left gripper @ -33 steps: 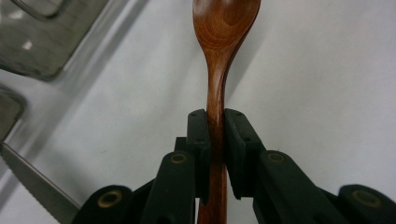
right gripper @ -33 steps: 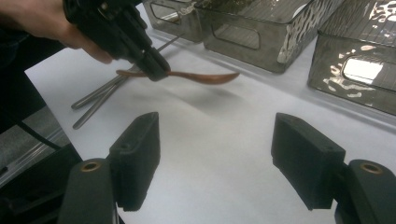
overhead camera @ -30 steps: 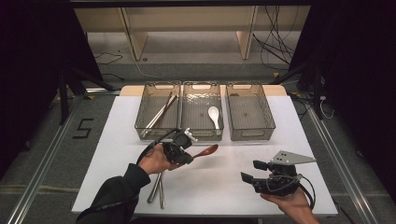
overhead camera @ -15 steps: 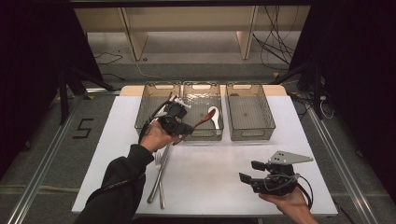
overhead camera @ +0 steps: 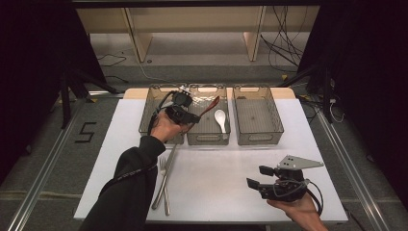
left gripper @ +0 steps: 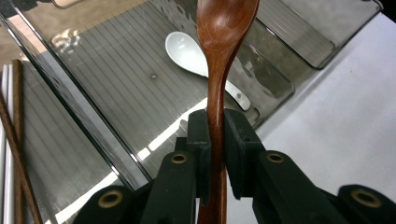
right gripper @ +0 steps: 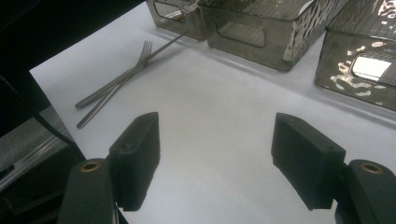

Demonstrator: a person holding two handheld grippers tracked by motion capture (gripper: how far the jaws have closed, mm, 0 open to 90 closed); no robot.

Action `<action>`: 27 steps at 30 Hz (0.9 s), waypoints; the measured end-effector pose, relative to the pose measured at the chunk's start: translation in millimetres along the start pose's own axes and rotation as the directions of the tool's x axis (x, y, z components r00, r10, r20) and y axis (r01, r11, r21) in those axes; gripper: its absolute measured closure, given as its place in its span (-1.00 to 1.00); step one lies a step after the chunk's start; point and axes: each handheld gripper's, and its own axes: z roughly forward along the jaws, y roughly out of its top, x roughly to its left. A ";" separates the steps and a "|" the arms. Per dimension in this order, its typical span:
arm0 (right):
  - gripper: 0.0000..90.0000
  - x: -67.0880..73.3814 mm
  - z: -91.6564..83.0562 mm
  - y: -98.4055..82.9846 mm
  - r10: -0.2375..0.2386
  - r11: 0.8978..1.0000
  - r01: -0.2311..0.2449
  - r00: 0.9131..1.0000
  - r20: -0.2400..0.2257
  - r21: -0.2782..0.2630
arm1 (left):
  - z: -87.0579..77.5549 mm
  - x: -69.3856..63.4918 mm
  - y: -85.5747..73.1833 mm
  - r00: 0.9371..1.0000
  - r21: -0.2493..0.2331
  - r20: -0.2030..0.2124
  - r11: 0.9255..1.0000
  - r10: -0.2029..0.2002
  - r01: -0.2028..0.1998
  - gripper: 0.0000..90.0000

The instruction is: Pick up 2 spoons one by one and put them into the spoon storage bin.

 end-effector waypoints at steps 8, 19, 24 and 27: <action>-0.30 0.0 0.1 0.1 0.003 1.000 -0.003 1.000 0.003 0.001 | 4.3 3.5 11.1 1.000 -0.023 -0.017 1.000 -0.014 0.013 0.80; -0.34 -0.4 -0.8 -0.1 0.008 1.000 -0.008 1.000 0.006 -0.003 | 8.8 8.6 24.3 0.998 -0.047 -0.034 0.998 -0.046 0.044 0.80; -0.34 -0.1 -0.9 -0.1 0.005 1.000 -0.005 1.000 0.003 -0.001 | 14.6 10.7 24.4 0.998 -0.039 -0.041 0.998 -0.052 0.051 0.80; -0.34 0.4 -0.9 -0.1 0.006 1.000 -0.006 1.000 0.003 -0.001 | 19.3 11.4 23.6 0.998 -0.024 -0.046 0.999 -0.049 0.048 0.80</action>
